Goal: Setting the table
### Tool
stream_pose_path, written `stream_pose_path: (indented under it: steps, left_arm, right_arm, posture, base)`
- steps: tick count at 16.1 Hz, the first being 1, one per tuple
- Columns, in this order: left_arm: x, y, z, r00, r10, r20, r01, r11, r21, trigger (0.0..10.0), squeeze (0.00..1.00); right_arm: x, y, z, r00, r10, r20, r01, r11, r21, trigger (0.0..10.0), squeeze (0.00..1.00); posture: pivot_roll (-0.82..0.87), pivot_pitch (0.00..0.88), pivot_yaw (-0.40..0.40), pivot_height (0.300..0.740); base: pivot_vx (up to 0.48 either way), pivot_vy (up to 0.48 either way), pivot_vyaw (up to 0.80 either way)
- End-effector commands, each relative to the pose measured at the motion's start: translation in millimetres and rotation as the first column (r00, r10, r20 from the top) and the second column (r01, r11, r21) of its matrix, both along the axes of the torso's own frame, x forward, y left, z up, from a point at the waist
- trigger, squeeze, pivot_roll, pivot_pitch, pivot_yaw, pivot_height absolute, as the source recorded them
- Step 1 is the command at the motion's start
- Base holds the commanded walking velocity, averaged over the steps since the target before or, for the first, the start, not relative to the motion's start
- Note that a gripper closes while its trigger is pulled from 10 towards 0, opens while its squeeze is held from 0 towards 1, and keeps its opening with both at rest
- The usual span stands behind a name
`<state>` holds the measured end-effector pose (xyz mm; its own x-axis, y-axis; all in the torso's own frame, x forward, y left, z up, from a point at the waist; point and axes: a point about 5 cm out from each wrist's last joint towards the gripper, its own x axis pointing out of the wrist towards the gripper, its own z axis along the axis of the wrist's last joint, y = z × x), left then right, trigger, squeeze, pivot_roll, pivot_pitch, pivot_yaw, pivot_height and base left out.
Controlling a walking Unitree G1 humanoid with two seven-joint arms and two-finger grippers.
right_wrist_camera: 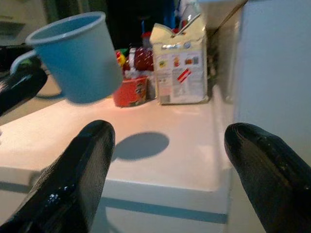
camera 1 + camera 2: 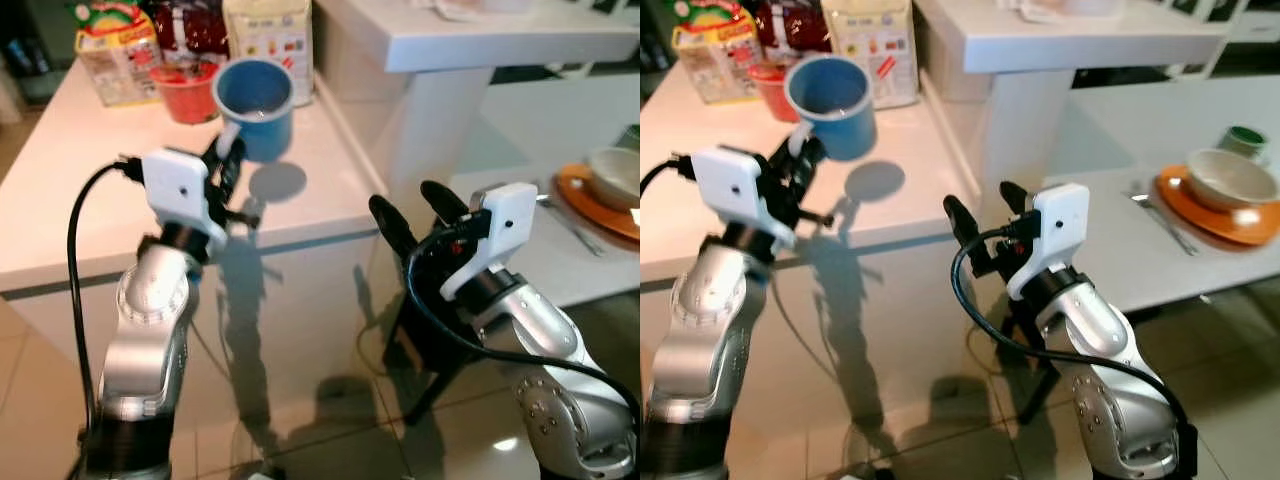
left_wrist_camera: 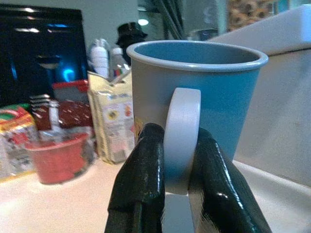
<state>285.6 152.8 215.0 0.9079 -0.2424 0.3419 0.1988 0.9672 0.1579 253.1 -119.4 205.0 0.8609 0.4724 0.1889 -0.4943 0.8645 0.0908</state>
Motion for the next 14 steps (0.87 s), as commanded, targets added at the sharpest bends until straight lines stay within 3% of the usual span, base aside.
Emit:
stream_pose_path:
  steps: [1,3,7,11,14]
  left_arm:
    - [-4.6,-0.8,1.2,1.0,0.016,-0.019,-0.016,1.0,0.008,10.0,0.0]
    - [-14.5,1.6,-4.5,0.996,0.047,-0.072,-0.046,0.999,0.017,10.0,0.0]
    - [-12.4,-5.2,-24.7,0.981,0.089,-0.174,-0.084,0.996,0.038,10.0,0.0]
    - [-2.7,-12.1,-30.7,0.974,0.106,-0.2,-0.094,0.993,0.071,10.0,0.0]
    - [6.4,-18.4,-25.1,0.979,0.11,-0.175,-0.098,0.992,0.074,10.0,0.0]
  right_arm:
    - [0.9,-3.9,-3.5,1.0,-0.014,-0.002,0.014,1.0,-0.012,10.0,0.0]
    - [0.2,-3.9,-7.2,1.0,-0.024,-0.009,0.024,1.0,-0.012,10.0,0.0]
    - [3.7,-8.9,-9.3,0.996,-0.087,-0.009,0.087,0.996,-0.029,10.0,0.0]
    - [9.5,-17.4,-14.1,0.983,-0.181,-0.019,0.179,0.981,-0.072,10.0,0.0]
    - [14.9,-24.5,-14.2,0.972,-0.235,-0.012,0.232,0.968,-0.097,10.0,0.0]
  posture:
    - [0.0,0.0,-0.006,0.74]
    - [0.01,0.0,-0.006,0.74]
    - [-0.01,0.0,-0.005,0.74]
    - [-0.03,0.0,0.0,0.74]
    - [-0.04,0.0,0.008,0.74]
  base:
    - [0.0,-0.435,0.0]
    - [0.0,-0.439,0.0]
    - [0.0,-0.44,0.0]
    - [0.0,-0.45,0.0]
    - [0.0,-0.454,0.8]
